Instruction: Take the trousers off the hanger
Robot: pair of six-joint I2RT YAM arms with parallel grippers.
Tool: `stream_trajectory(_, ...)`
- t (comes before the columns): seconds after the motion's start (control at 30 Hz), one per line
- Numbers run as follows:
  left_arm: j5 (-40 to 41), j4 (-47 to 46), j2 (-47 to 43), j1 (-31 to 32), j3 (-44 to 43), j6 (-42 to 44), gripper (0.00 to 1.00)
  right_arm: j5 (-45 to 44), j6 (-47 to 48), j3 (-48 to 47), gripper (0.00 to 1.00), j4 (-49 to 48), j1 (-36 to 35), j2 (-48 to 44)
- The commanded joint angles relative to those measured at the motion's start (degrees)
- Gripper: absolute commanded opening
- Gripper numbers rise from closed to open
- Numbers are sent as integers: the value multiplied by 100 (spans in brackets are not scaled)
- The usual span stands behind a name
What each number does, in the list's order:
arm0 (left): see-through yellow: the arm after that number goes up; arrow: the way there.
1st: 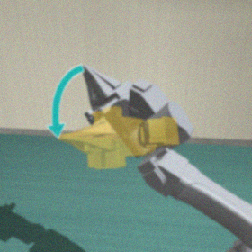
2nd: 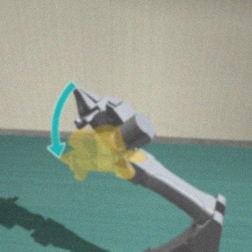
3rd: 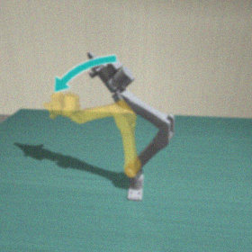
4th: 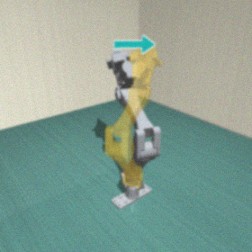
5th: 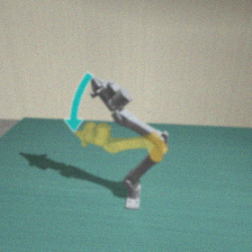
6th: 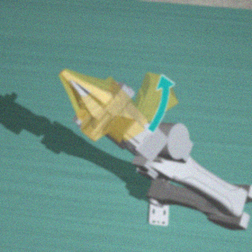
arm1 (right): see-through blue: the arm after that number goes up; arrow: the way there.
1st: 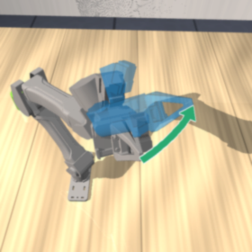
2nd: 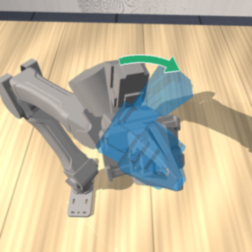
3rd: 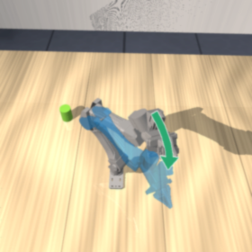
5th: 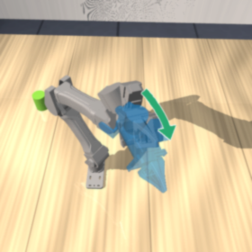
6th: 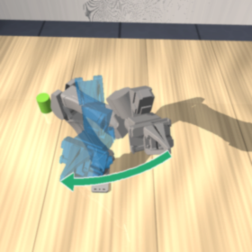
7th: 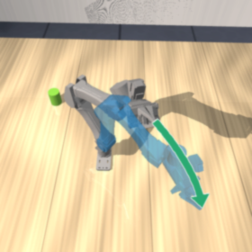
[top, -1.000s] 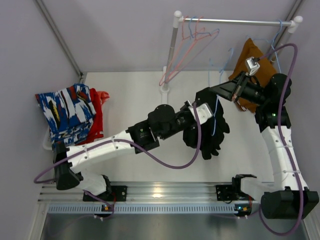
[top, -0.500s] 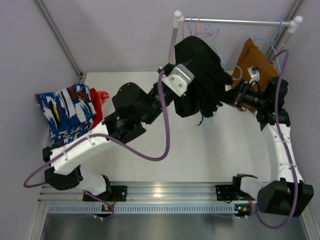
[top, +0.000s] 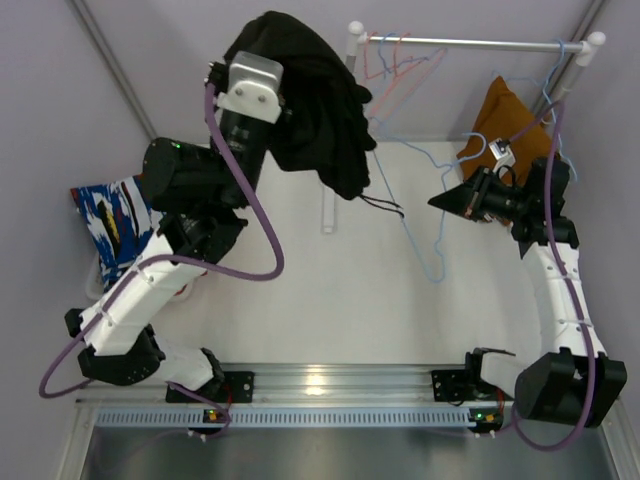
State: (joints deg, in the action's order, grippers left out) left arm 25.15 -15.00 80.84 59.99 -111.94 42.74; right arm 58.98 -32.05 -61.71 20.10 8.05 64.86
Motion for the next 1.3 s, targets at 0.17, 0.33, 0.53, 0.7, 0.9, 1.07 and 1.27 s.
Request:
stream_trajectory(0.17,359,-503,-1147,-2225,-75,-372,0,35,270,-543,0,214,91,167)
stream_trajectory(0.33,430,-994,-1877,-3193,1012,-13,0,139,235,-658,0,223,82,246)
stream_trajectory(0.53,368,-1909,-2827,-4283,2640,910,0,456,366,-675,0,302,82,97)
stream_trajectory(0.7,464,-2260,-3451,-4609,4018,1359,0,571,559,-895,0,617,82,-122)
stream_trajectory(0.9,588,-2516,-3874,-4952,5085,1281,0,571,788,-1343,0,934,82,-500)
stream_trajectory(1.07,579,-2691,-3743,-5005,5279,1237,0,439,771,-1571,0,908,82,-931)
stream_trajectory(1.27,228,-3175,-2864,-5356,5113,1010,0,325,683,-1730,0,855,82,-975)
